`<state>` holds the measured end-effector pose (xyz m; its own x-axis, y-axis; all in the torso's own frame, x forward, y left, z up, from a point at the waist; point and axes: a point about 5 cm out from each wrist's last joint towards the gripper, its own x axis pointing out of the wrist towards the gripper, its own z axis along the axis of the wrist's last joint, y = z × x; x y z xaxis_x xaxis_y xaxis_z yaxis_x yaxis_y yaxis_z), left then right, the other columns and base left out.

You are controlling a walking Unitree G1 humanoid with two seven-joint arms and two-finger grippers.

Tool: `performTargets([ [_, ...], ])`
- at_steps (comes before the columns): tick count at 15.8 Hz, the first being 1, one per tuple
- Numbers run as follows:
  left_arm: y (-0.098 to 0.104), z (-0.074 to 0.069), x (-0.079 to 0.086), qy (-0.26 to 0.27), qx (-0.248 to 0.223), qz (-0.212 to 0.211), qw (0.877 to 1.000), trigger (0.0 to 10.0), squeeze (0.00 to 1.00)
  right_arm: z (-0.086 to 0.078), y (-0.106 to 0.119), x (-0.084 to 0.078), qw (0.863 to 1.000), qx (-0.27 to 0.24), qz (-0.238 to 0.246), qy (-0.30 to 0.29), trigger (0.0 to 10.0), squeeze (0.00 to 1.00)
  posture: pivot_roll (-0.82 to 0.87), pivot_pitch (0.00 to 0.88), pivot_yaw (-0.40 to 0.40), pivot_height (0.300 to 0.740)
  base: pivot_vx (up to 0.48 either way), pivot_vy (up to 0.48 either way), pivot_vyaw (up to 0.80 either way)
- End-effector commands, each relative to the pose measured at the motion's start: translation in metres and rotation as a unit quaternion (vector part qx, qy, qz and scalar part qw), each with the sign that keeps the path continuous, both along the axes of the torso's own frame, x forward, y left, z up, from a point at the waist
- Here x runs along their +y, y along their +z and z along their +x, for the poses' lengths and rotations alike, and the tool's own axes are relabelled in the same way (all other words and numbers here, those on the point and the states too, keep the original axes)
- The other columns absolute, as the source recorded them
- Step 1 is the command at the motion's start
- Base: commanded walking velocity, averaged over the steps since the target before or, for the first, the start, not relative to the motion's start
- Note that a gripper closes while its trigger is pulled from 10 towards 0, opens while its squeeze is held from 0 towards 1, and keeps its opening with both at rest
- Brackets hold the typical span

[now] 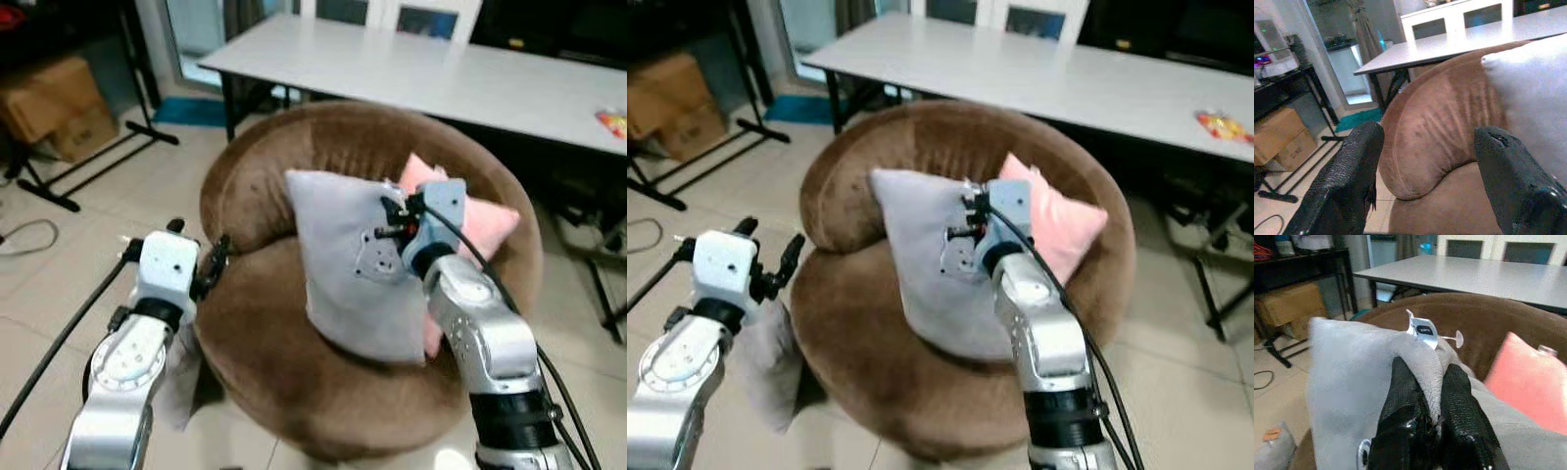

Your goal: Move the pillow to the sofa from floor

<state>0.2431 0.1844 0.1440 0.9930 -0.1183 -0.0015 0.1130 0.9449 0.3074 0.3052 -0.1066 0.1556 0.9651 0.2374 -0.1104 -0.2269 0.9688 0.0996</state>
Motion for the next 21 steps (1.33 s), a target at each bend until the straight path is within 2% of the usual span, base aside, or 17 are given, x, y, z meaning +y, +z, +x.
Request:
performTargets([
  [1,0.002,-0.001,0.005,0.006,-0.003,0.006,1.000,10.0,0.00,0.001,0.016,0.010,0.999,-0.036,0.008,0.018,10.0,0.00,-0.04,0.000,-0.052,0.740,0.311,0.000,0.00],
  [3,0.000,-0.002,0.003,-0.006,0.010,-0.003,1.000,10.0,0.00,0.001,0.017,0.009,0.999,-0.035,0.017,0.017,10.0,0.00,-0.04,0.000,-0.051,0.740,0.144,0.000,0.00],
  [4,-0.008,-0.005,0.000,-0.036,0.043,0.016,0.998,10.0,0.00,0.002,0.018,0.010,0.999,-0.025,0.033,0.021,10.0,0.00,-0.04,0.000,-0.051,0.740,0.000,0.000,0.00],
  [8,-0.019,-0.018,0.000,-0.089,0.086,0.040,0.992,10.0,0.00,0.000,0.021,0.017,0.999,0.006,0.029,0.042,10.0,0.00,-0.04,0.000,-0.052,0.740,0.000,0.000,0.00],
  [11,-0.022,-0.026,0.001,-0.123,0.114,0.045,0.985,10.0,0.00,0.000,0.028,0.025,0.994,0.056,0.075,0.060,10.0,0.00,-0.03,0.000,-0.056,0.740,0.000,0.000,0.00],
  [13,-0.023,-0.031,0.001,-0.140,0.126,0.046,0.981,10.0,0.00,0.006,0.031,0.023,0.991,0.086,0.097,0.039,10.0,0.00,-0.03,0.000,-0.062,0.740,0.000,0.000,0.00],
  [15,-0.023,-0.035,0.001,-0.151,0.133,0.046,0.978,10.0,0.00,0.013,0.026,0.024,0.982,0.125,0.141,0.018,10.0,0.00,-0.02,0.000,-0.068,0.740,0.000,0.000,0.00],
  [18,-0.023,-0.037,0.002,-0.161,0.142,0.048,0.976,10.0,0.00,0.021,0.022,0.023,0.977,0.147,0.154,-0.005,10.0,0.00,-0.02,0.000,-0.071,0.740,0.000,0.000,0.00],
  [19,-0.025,-0.040,0.003,-0.171,0.154,0.048,0.972,10.0,0.00,0.035,0.014,0.019,0.972,0.153,0.168,-0.062,10.0,0.00,-0.02,0.000,-0.066,0.740,0.000,0.000,0.00],
  [20,-0.026,-0.041,0.003,-0.172,0.157,0.048,0.971,10.0,0.00,0.038,0.011,0.017,0.970,0.159,0.168,-0.079,10.0,0.00,-0.02,0.000,-0.066,0.740,0.000,0.000,0.00],
  [21,-0.027,-0.041,0.002,-0.176,0.159,0.048,0.970,10.0,0.00,0.051,-0.001,0.013,0.962,0.169,0.184,-0.113,10.0,0.00,-0.03,0.000,-0.063,0.740,0.000,0.000,0.00],
])
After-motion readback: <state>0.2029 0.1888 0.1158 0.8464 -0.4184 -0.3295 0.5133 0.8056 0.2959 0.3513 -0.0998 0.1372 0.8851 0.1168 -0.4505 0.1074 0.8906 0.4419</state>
